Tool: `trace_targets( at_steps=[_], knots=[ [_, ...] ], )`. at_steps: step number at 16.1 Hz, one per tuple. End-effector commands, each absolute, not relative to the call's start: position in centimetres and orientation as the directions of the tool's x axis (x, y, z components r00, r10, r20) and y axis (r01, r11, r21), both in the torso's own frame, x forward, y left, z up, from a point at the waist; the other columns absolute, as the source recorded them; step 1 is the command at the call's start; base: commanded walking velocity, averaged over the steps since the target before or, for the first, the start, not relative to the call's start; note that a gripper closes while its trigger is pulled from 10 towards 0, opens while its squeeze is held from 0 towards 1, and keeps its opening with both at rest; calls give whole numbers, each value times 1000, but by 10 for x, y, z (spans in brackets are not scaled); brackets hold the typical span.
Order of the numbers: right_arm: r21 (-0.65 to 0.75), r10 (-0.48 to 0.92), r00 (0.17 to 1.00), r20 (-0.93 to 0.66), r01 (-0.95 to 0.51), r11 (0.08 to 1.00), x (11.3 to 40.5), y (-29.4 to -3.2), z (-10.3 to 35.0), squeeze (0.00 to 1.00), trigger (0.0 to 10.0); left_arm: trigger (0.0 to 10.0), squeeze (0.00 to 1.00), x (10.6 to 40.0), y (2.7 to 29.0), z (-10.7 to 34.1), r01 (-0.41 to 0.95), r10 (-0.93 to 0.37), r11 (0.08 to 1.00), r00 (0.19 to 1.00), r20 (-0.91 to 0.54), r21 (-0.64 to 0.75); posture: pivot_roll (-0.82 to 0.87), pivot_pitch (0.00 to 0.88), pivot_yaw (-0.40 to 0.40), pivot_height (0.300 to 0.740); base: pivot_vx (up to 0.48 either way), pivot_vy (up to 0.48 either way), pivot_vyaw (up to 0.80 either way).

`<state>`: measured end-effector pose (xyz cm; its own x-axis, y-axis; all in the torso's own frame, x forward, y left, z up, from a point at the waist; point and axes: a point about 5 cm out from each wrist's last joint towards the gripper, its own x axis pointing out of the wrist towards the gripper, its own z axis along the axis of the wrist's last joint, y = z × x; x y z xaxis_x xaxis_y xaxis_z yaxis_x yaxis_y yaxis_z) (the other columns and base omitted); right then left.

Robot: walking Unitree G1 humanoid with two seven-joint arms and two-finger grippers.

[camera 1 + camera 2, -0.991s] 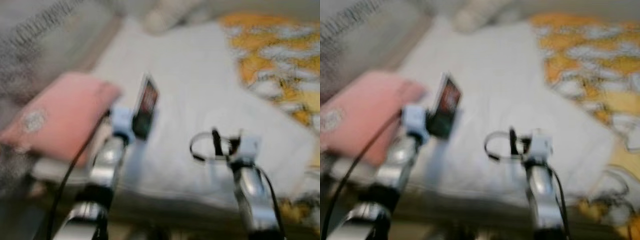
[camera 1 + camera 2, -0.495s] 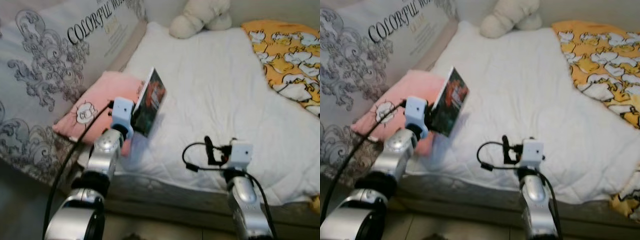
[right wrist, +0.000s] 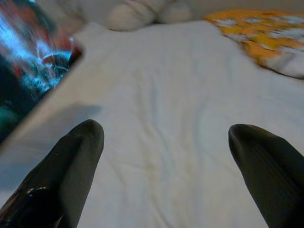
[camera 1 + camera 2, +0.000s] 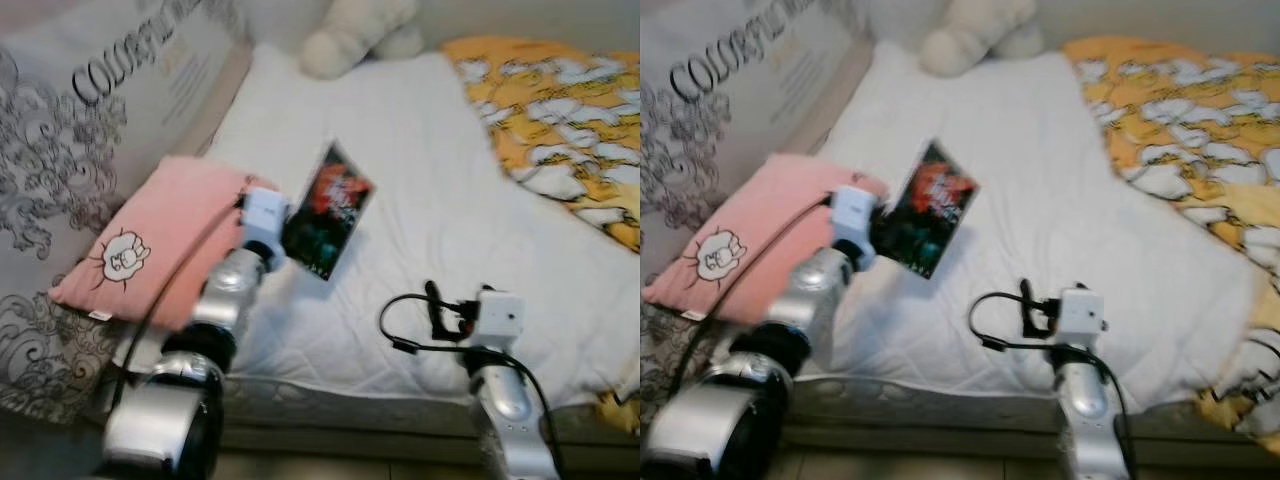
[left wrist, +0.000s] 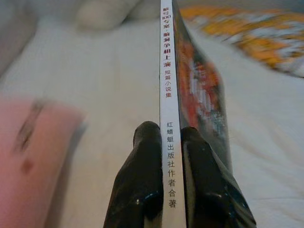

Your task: Clean up the room

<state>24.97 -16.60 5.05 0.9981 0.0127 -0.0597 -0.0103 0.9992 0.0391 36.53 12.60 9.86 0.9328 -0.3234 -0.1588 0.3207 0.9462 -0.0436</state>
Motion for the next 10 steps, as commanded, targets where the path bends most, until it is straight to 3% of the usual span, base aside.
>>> trace_targets(
  at_steps=[1,2,4,6,9,10],
  knots=[
    [35,2,998,-67,0,999,246,-173,51,0,10000,10000,0,370,121,104,324,-338,940,928,-158,-106,-76,0,32,740,0,0,0],
    [19,14,996,-89,-12,1000,236,-179,50,0,10000,10000,0,370,115,96,308,-364,917,906,-218,-253,-97,0,-2,740,0,0,0],
    [-30,63,988,-139,-68,997,212,-194,54,0,10000,10000,0,365,108,80,144,-327,858,894,-307,-493,-164,0,-81,740,0,0,0],
    [-55,95,981,-168,-105,993,200,-197,59,0,10000,10000,0,359,111,67,-8,-274,798,886,-375,-602,-201,0,-115,740,0,0,0],
    [-56,114,974,-198,-128,990,192,-197,62,0,10000,10000,0,357,133,61,-107,-166,824,893,-417,-556,-210,0,-124,740,0,0,0],
    [-58,121,970,-212,-136,989,188,-198,62,0,10000,10000,0,356,144,59,-110,-126,872,891,-435,-478,-216,0,-126,740,0,0,0]
  ],
)
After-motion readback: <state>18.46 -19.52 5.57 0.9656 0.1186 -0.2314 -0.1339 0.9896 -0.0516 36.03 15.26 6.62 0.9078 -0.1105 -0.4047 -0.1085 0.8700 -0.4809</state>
